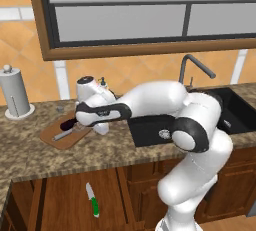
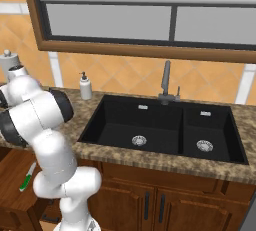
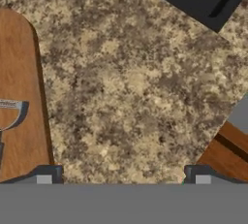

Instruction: Place the appropriate cutting tool for cutting the eggplant skin on the cutting board.

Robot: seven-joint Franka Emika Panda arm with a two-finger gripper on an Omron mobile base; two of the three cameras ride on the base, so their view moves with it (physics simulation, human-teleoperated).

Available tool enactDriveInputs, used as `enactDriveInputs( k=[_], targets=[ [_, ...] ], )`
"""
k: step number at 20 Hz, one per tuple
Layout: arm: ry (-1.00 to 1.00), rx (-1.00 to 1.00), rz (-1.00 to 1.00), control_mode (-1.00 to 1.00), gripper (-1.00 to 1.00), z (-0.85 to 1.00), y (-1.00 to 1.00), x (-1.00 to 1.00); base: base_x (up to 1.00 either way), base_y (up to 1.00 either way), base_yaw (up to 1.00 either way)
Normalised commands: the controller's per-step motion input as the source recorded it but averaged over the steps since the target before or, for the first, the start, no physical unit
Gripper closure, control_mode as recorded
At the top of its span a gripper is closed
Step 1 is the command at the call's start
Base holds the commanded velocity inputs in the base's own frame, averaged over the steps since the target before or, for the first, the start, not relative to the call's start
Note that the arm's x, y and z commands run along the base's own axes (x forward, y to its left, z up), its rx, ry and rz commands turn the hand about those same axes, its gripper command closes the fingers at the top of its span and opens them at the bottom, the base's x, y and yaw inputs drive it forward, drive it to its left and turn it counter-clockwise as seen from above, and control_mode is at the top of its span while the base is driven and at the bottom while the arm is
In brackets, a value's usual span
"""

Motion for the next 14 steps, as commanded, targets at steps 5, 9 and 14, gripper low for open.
enactDriveInputs(
  k=[5, 9, 14],
  targets=[
    [0.03, 0.02, 0.13, -1.0, -1.0, 0.45, -0.77, -0.92, 0.0, 0.0, 0.0],
    [0.03, 0.0, 0.17, -1.0, -1.0, 0.47, -0.74, -1.0, 0.0, 0.0, 0.0],
    [0.03, -0.02, 0.17, -1.0, -1.0, 0.35, -0.69, -1.0, 0.0, 0.0, 0.0]
  ],
)
